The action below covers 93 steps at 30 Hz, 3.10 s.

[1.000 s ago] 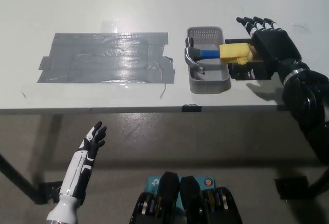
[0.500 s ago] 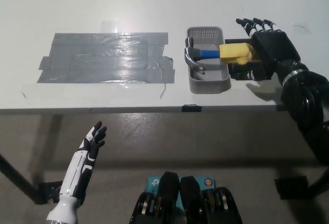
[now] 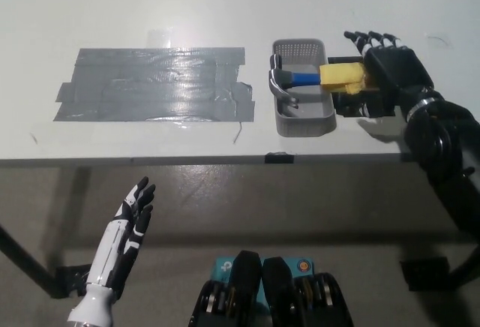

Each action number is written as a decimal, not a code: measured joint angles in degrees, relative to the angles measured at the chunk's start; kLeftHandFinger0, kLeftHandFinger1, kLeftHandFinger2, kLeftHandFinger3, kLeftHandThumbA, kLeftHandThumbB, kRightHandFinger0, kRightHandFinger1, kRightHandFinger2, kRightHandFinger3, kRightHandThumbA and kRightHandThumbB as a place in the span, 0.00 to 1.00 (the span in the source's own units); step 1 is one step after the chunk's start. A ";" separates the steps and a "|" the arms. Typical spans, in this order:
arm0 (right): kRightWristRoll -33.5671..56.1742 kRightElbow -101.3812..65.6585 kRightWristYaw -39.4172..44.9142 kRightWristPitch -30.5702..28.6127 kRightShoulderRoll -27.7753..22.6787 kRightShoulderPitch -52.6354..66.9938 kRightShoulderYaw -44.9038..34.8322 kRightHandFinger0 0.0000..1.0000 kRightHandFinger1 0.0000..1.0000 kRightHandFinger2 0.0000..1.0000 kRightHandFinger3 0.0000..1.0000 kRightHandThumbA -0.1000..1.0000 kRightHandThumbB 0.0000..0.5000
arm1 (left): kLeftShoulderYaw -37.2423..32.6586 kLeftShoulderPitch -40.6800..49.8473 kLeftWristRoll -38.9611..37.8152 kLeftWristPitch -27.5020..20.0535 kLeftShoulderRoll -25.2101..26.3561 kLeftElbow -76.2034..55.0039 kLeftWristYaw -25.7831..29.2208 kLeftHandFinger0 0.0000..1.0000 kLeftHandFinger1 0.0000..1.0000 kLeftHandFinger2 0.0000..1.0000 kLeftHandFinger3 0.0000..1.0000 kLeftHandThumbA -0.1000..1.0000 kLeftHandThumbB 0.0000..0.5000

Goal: The robot picks the hammer with right hand and hits the black area on the desk and places it back.

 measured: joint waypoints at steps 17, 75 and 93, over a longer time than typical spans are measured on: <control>-0.24 13.45 -3.37 -0.75 1.44 -3.14 2.07 1.00 1.00 1.00 1.00 1.00 0.94 | -0.04 -0.09 0.11 0.14 1.08 -0.62 -0.53 1.00 1.00 1.00 1.00 0.96 0.00; 25.27 8.05 -2.12 0.83 2.75 0.70 -21.85 0.08 0.57 0.91 1.00 0.00 0.25 | -0.04 -0.32 0.61 1.86 0.99 -0.14 -0.62 0.85 1.00 1.00 1.00 0.91 0.00; 28.54 -8.51 21.78 11.91 -17.63 5.14 -15.80 0.16 0.68 0.94 1.00 0.00 0.21 | 0.05 -0.37 0.55 2.11 0.98 -0.11 -0.61 0.78 0.95 1.00 1.00 0.90 0.03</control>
